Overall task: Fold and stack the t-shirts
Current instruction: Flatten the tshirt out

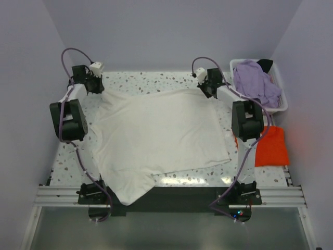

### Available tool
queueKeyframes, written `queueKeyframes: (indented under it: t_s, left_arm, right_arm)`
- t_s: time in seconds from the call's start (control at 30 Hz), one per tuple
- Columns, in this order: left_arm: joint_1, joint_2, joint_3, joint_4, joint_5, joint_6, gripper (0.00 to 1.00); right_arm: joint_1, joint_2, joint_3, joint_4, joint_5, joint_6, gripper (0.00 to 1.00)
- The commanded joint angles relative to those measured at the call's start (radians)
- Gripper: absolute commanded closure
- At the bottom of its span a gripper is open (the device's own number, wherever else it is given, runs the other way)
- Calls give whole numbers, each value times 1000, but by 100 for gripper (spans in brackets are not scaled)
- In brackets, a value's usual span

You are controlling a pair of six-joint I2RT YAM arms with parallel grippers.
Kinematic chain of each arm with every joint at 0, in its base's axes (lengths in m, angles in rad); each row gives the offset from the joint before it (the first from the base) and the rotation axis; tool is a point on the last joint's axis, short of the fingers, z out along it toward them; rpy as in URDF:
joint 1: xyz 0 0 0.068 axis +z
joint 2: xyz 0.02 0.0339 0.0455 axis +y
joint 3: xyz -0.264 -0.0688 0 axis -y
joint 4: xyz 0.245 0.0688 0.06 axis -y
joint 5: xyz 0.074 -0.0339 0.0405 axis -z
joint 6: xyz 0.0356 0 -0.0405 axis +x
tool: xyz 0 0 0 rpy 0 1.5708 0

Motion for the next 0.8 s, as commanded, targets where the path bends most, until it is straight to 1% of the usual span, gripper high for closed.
queueKeyframes:
  t_s: [0.0, 0.13, 0.27, 0.33, 0.43, 0.53, 0.67, 0.77]
  left_arm:
    - [-4, 87, 196, 66, 4, -45, 100]
    - [-14, 167, 278, 70, -7, -45, 100]
    - [-31, 187, 283, 92, -10, -10, 99]
    - [-33, 195, 302, 120, -16, -2, 98]
    - [-39, 225, 350, 117, -15, 21, 96]
    - [-40, 232, 350, 117, -4, 43, 95]
    - [-39, 201, 327, 119, -10, 69, 94]
    - [-40, 149, 277, 103, 16, 73, 97]
  right_arm:
    - [-2, 38, 133, 50, 11, -64, 100]
    - [-2, 108, 191, 27, 23, -90, 100]
    - [-2, 154, 257, 7, 44, -93, 100]
    - [-2, 162, 266, 1, 52, -94, 100]
    - [-2, 159, 249, 10, 47, -111, 100]
    - [-2, 170, 263, -1, 43, -113, 100]
    - [-3, 190, 308, -35, 20, -120, 100]
    - [-5, 182, 308, -61, -6, -130, 100]
